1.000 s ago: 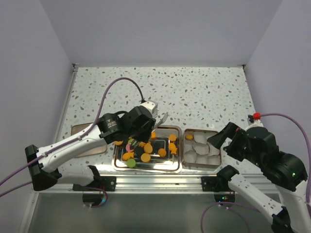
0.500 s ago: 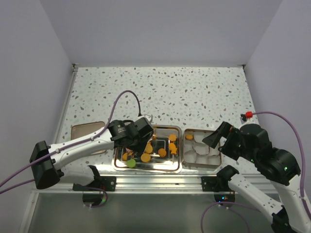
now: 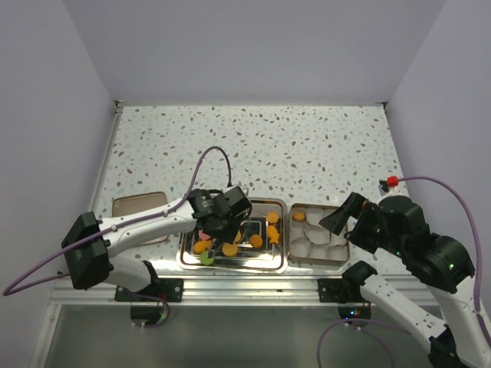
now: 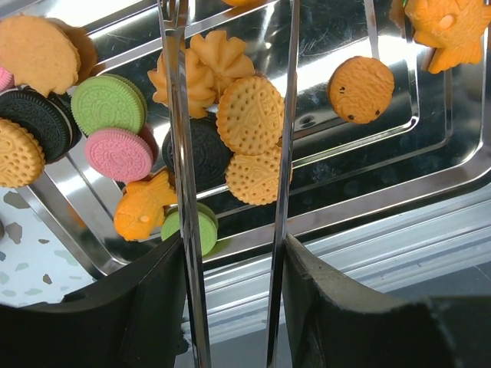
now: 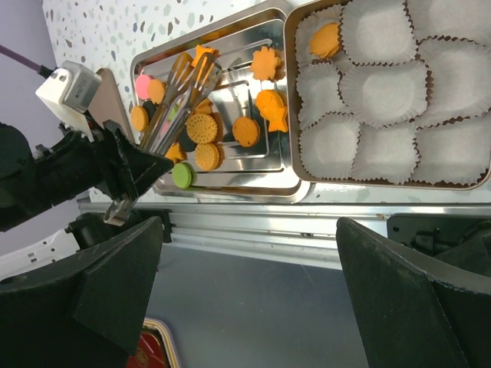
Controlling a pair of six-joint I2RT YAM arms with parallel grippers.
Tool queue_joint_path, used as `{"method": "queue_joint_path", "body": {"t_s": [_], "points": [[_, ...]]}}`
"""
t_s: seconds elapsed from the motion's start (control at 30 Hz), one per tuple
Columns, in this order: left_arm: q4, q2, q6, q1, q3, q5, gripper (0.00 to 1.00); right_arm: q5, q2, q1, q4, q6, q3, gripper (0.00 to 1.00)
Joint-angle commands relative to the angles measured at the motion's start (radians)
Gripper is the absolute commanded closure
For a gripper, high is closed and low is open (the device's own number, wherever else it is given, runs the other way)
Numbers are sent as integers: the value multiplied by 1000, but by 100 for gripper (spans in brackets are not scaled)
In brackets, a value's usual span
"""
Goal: Pack the cookies
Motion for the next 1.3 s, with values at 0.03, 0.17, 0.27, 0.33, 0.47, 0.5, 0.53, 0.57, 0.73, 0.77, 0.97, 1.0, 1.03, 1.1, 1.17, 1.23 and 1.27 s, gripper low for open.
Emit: {"method": "queue_joint_path", "body": {"t_s": [0.03, 0.17, 0.27, 0.33, 0.47, 0.5, 0.53, 0.57, 0.73, 0.77, 0.97, 1.0, 1.03, 1.1, 1.17, 1.23, 1.27], "points": [[33, 37, -8, -3, 42, 3, 49, 33, 4, 0, -10, -13, 37, 1], [30, 55, -2, -3, 66, 1, 51, 48, 4, 0, -26, -21, 50, 1], [21, 66, 5, -3, 83, -2, 56, 58, 3, 2, -32, -24, 60, 1], [16, 71, 6, -3, 86, -3, 58, 59, 1, 2, -33, -24, 58, 1], [1, 63, 11, -1, 94, -10, 62, 58, -3, 2, -26, -23, 46, 1], [-3, 60, 9, -3, 95, -13, 62, 56, -5, 2, -23, -24, 40, 1], [-11, 57, 9, -3, 97, -17, 63, 56, -5, 2, -20, -23, 37, 1], [-16, 48, 6, -3, 99, -19, 63, 52, -3, 0, -14, -24, 34, 1], [-43, 28, -3, -3, 123, -28, 64, 47, 24, 2, 11, -36, 40, 1], [-49, 23, -3, -1, 131, -30, 64, 45, 29, 2, 22, -40, 41, 1], [-125, 14, 11, -4, 249, -63, 64, 33, 47, 2, 52, -41, 40, 1], [-132, 13, 14, -3, 267, -66, 64, 33, 49, 2, 55, -41, 40, 1], [-148, 13, 20, -3, 302, -71, 64, 32, 50, 0, 57, -41, 40, 1], [-155, 13, 26, -3, 335, -69, 64, 30, 53, 0, 68, -40, 38, 1], [-152, 8, 37, -9, 370, -54, 65, 27, 60, 2, 78, -38, 38, 1], [-128, 2, 47, -19, 390, -36, 64, 24, 66, 2, 83, -38, 41, 1], [-120, 0, 52, -24, 396, -30, 64, 27, 72, 2, 83, -37, 49, 1]]}}
